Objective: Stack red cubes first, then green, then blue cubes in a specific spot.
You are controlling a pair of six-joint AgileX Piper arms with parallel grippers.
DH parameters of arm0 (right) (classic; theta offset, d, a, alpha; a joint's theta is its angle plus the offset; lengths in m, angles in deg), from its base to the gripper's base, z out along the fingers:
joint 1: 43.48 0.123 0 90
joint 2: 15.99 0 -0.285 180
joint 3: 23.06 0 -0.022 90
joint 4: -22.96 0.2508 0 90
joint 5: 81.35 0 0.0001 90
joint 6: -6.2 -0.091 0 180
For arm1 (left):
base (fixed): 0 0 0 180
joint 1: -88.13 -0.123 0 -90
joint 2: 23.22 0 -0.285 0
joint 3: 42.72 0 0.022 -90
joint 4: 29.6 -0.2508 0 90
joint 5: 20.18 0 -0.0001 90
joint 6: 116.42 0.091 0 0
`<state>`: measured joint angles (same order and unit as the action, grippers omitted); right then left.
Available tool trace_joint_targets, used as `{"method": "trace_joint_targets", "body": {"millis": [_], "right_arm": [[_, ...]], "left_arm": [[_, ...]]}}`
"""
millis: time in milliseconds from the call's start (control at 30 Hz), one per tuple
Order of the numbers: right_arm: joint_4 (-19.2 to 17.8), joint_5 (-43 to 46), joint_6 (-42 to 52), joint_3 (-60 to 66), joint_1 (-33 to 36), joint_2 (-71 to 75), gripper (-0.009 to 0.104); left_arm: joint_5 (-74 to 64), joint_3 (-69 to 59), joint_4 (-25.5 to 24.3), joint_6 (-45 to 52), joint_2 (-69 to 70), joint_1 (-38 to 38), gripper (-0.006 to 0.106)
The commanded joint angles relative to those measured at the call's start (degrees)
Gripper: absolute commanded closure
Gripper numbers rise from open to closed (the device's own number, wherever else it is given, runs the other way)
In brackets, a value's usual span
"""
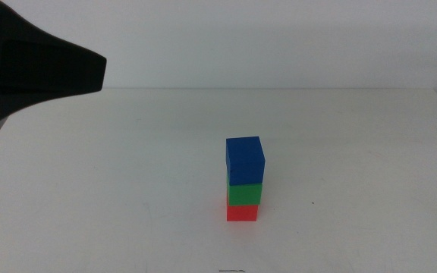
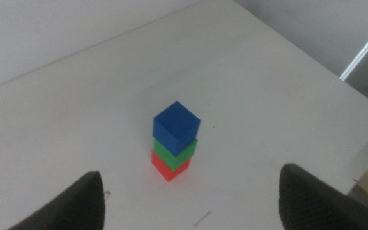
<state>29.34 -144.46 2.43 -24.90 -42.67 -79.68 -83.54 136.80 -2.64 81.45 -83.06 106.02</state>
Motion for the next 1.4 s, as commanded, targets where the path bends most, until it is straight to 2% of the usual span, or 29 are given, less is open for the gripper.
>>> {"method": "trace_joint_targets", "body": {"millis": [0,100,233,333,533,667,1233,1367], "right_arm": [[0.1,4.1,0.7,-1.2,-0.4,0.4,0.028],[0.1,4.1,0.7,-1.2,-0.4,0.4,0.028],[0.1,4.1,0.7,-1.2,-0.4,0.4,0.028],[0.1,4.1,0.7,-1.2,-0.4,0.4,0.028],[0.1,4.1,0.7,-1.2,-0.4,0.4,0.028],[0.1,4.1,0.7,-1.2,-0.4,0.4,0.028],[0.1,4.1,0.7,-1.2,-0.4,0.4,0.028],[-4.3,8.5,0.7,4.0,-0.4,3.8,0.028]], "left_arm": [[4.8,1.3,0.6,-1.0,0.1,0.1,0.007],[10.7,0.5,-5.1,-4.1,0.7,0.0,0.007],[21.9,-4.2,-19.6,-15.8,5.0,-1.3,0.007],[29.0,-9.7,-24.7,-22.3,8.4,-6.1,0.007],[36.2,-19.4,-24.2,-19.4,14.5,-21.8,0.007],[36.7,-23.4,-22.1,-19.0,17.7,-27.9,0.007],[37.1,-25.1,-22.3,-19.0,18.4,-26.4,0.007],[37.4,-25.4,-22.3,-19.0,18.4,-26.4,0.007]]}}
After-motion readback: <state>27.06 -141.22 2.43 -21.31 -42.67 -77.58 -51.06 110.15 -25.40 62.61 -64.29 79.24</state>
